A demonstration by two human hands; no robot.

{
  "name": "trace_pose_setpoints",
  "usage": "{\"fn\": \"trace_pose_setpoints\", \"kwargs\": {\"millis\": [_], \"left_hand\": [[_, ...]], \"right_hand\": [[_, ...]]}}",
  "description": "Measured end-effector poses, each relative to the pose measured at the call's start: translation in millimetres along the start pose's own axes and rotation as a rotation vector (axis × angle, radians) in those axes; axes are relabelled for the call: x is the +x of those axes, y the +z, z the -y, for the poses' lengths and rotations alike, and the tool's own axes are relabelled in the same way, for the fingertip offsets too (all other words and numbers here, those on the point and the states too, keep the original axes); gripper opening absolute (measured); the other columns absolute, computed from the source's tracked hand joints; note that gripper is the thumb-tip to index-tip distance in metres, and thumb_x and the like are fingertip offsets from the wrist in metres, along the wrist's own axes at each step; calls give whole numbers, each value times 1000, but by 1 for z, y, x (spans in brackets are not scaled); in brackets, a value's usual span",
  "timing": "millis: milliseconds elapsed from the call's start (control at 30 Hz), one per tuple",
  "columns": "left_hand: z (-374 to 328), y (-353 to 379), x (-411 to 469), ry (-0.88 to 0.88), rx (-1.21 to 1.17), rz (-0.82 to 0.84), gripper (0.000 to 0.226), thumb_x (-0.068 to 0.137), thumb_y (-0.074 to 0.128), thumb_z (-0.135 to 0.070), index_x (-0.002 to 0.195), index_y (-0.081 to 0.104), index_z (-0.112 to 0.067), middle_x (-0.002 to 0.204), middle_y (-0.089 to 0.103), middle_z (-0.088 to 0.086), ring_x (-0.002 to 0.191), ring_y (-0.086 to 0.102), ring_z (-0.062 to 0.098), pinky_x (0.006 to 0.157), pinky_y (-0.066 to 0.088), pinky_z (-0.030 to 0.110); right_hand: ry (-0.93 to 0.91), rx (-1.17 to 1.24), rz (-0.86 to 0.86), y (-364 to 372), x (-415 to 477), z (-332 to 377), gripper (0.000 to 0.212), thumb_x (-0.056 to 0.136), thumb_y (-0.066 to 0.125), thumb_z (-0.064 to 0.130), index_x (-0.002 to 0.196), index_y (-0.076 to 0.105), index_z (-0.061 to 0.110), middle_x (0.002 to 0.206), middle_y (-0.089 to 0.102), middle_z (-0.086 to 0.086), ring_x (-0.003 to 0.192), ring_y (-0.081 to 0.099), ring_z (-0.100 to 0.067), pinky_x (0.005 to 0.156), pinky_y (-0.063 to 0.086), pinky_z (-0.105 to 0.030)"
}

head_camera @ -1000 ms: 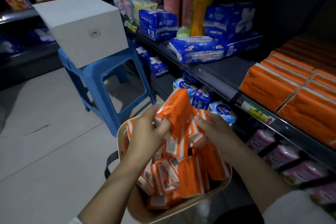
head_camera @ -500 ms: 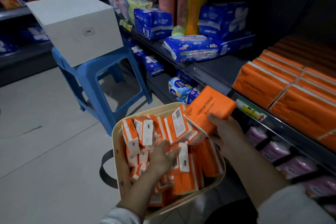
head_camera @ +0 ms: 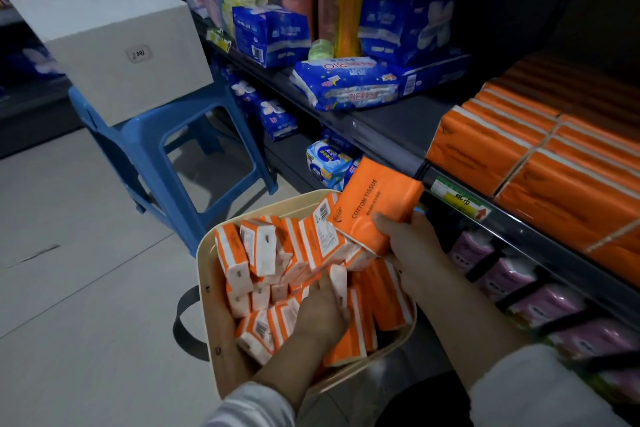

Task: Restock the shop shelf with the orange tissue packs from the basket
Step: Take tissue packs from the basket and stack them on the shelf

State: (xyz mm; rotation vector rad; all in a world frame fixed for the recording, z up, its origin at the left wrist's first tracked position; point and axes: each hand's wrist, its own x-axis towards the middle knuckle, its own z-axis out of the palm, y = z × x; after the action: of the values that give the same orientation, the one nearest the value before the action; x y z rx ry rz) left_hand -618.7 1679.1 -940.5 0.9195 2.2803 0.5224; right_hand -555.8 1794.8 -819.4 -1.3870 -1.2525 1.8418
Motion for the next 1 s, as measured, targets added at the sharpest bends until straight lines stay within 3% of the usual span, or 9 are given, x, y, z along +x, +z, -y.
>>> {"fn": "trace_pose_setpoints", "kwargs": {"millis": [100,233,367,567,633,733,867,933,1000], "left_hand": [[6,-8,-7,63,-90,-38,78,86,53,-15,150,10,-26,135,48,10,112,54,23,92,44,31],[15,-34,-14,145,-228,-151,57,92,46,-9,142,31,-32,144,36,3,125,42,18,102,36,30],[15,-67,-26,84,-534,-105,34,99,35,-15,109,58,-39,124,57,3,109,60,20,93,52,44],[-29,-105,-65,44,-948,7,30,95,43,-47,112,60,-30,116,60,-1,106,61,21,91,53,44],[-48,-111,-76,82,-969,11,42,86,48,-53,111,60,-21,106,68,2,98,67,21,86,56,40],[-71,-115,-90,172,-1003,-23,32,84,61,-37,110,61,-18,106,71,7,91,70,23,83,57,44],[-94,-118,-101,344,-886,-75,37,79,71,-41,110,64,-22,113,67,7,99,67,22,85,55,44],[-105,-118,-103,487,-664,-149,37,78,71,-46,109,65,-26,116,58,1,112,55,6,100,44,34],[-121,-116,-111,585,-484,-221,36,78,68,-43,110,64,-27,120,49,-1,112,39,-12,101,28,8]], "right_hand": [[5,-20,-6,-4,-3,0,47,84,66,16,128,48,11,119,61,-11,101,62,-28,92,50,-50],[0,-48,-5,-8,-7,3,45,85,65,16,127,49,10,117,62,-11,99,63,-27,91,51,-48],[-14,-36,-4,-6,-19,4,41,84,66,18,122,51,11,112,63,-11,95,64,-27,89,52,-48],[2,128,167,-12,-40,11,24,86,64,9,109,57,11,101,68,-10,84,68,-22,77,56,-41],[4,115,255,-16,-52,13,26,87,62,10,112,58,11,103,69,-8,86,69,-21,79,56,-40],[-23,142,317,-27,-68,14,25,88,60,9,113,58,10,102,70,-6,79,71,-15,71,57,-32],[-138,189,288,-62,-87,24,35,82,65,1,114,55,13,99,70,-5,79,70,-12,64,54,-23],[-229,169,224,-88,-96,31,62,69,76,3,124,51,16,112,67,-9,94,67,-17,74,52,-27],[-326,84,162,-116,-108,42,86,59,80,8,135,41,20,123,61,-6,106,61,-16,85,49,-29]]}}
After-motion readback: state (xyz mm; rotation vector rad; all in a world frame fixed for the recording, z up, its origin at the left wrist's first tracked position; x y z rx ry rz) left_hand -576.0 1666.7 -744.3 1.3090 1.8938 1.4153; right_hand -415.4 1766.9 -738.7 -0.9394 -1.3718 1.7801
